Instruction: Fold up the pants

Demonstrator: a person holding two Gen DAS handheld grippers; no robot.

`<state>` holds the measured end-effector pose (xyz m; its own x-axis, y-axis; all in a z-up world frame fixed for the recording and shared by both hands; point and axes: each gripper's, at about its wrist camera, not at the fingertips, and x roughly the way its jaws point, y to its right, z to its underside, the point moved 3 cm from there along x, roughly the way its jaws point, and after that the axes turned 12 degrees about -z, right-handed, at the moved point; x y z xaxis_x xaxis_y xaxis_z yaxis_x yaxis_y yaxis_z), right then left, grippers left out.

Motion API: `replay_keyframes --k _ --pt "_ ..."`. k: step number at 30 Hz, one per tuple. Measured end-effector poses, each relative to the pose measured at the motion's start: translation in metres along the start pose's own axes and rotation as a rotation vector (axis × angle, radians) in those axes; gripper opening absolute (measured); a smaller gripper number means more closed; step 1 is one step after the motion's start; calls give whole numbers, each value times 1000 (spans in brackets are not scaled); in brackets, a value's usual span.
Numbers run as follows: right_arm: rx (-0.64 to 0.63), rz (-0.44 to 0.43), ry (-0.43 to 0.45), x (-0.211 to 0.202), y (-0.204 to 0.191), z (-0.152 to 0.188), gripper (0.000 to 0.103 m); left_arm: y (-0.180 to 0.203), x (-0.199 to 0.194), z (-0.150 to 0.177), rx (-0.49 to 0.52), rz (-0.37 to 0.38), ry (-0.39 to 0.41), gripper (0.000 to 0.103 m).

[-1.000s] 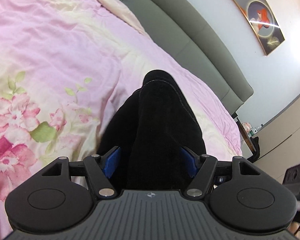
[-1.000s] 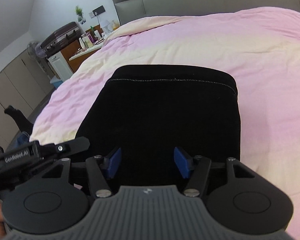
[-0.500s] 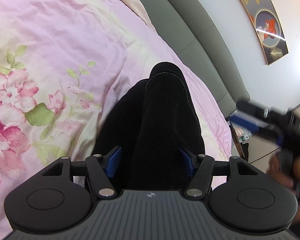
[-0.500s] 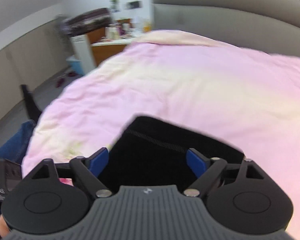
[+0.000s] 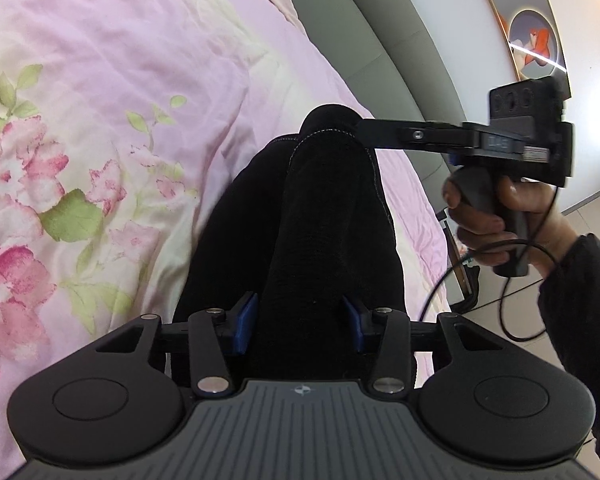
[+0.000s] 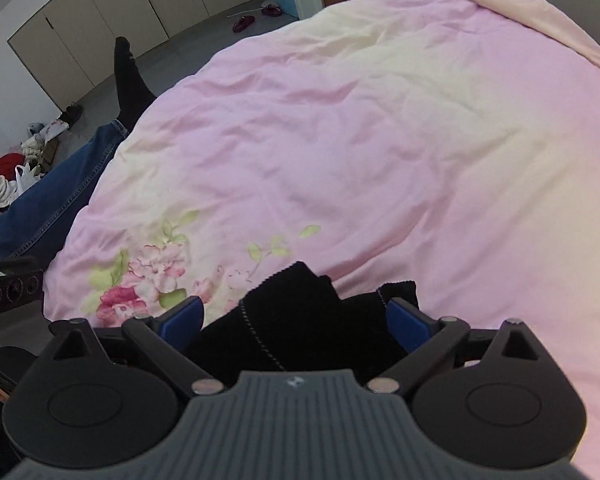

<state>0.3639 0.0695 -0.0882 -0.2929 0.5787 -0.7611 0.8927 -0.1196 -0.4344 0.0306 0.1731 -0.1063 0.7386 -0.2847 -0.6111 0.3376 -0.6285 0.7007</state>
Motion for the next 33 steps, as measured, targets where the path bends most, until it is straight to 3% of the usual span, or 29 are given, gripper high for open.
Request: replay_keyframes --k 1,3,6,7,11,13,15,17,19,21,24,27,30,33 --pt "17 -6 -3 3 6 3 85 -1 1 0 -5 4 -7 50" --pt "24 -24 -8 10 11 14 61 -4 6 -1 -17 1 -23 40" --pt "-35 1 42 5 -12 20 35 0 2 -3 -17 -10 -6 31" --pt "-28 4 75 -1 -20 19 34 4 -3 -5 -13 -4 8 30" --pt "61 14 190 -33 -35 10 33 14 -36 -25 8 59 47 30" --pt "105 -2 222 -39 -35 1 33 14 -44 -35 29 27 45 30" --pt "104 18 191 -25 -34 -6 33 5 -36 -36 30 -31 22 31" --pt "109 81 103 9 -25 -7 34 -9 -15 -28 0 -93 -21 33" --pt "105 143 43 45 -14 -2 42 -20 8 -15 18 -172 -38 40" --pt "102 182 52 67 -9 4 50 -28 15 -7 -1 -209 -19 51" --pt "73 254 119 69 -21 10 55 -38 11 -12 -68 -159 -46 52" --pt "51 306 247 36 -41 23 57 -35 5 -15 -57 -152 -39 53" --pt "57 390 379 -8 -61 49 57 -29 6 -16 -40 -174 -29 53" --pt "92 420 447 -29 -80 87 57 -28 5 -15 -31 -187 -22 56"
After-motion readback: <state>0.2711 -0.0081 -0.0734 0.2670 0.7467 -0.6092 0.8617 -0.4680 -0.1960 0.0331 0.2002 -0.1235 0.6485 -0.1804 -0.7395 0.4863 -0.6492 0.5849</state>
